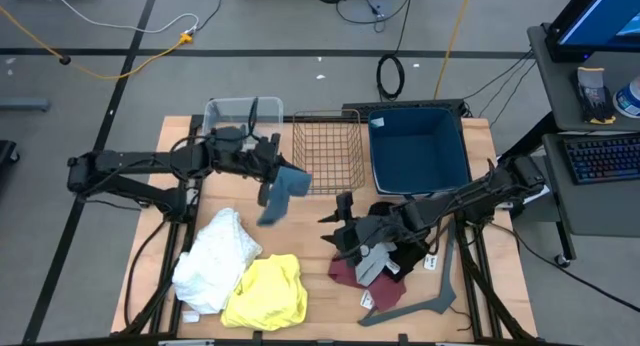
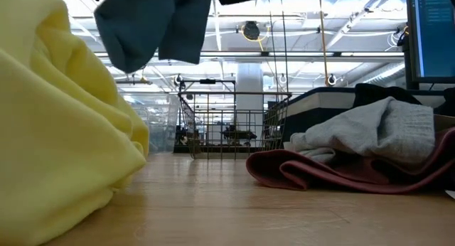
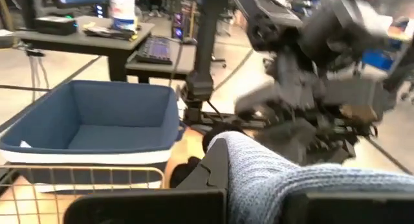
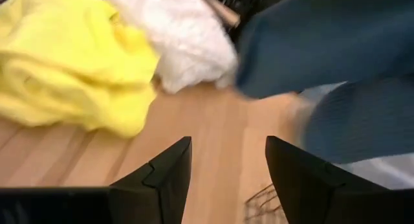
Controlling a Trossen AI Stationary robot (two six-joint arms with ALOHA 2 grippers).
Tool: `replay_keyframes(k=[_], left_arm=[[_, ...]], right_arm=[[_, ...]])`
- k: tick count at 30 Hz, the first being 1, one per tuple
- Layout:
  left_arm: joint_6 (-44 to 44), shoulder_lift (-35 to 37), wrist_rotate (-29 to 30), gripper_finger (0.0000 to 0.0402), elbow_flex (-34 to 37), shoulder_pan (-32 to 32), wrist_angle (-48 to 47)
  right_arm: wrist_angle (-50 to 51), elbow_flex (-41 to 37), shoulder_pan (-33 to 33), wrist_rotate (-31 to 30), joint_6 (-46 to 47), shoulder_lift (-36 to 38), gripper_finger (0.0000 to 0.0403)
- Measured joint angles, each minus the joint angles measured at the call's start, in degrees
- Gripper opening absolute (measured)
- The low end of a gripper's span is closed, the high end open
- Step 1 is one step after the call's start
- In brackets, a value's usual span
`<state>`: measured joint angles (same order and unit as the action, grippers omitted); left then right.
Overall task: Pick & Place Cloths
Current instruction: Put the blue sock into the transparent container
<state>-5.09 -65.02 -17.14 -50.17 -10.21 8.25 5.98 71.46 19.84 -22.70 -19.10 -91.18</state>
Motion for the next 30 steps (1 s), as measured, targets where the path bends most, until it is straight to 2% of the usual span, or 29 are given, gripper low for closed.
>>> replay_keyframes(k=[9, 12, 21, 30], left_arm=[[-4.5, 6.67, 0.97, 0.0, -0.02, -5.82, -0.17], [-5.9, 9.84, 2.98, 0.0, -0.02, -8.17, -0.46], [-5.31, 16.86, 14.44, 0.0, -0.03, -15.56, -4.12], [-1.29, 15.94, 23.91, 0.0, -0.04, -22.14, -5.13]], right_arm=[[12.63, 0.0, 0.49, 0.23, 9.47, 0.0, 0.019], [15.55, 0.0, 0.56, 0.34, 11.82, 0.01, 0.0187], [22.5, 0.0, 2.38, 0.44, 16.77, 0.01, 0.0185], [27.46, 0.0, 6.7, 0.4, 22.0, 0.01, 0.0185]])
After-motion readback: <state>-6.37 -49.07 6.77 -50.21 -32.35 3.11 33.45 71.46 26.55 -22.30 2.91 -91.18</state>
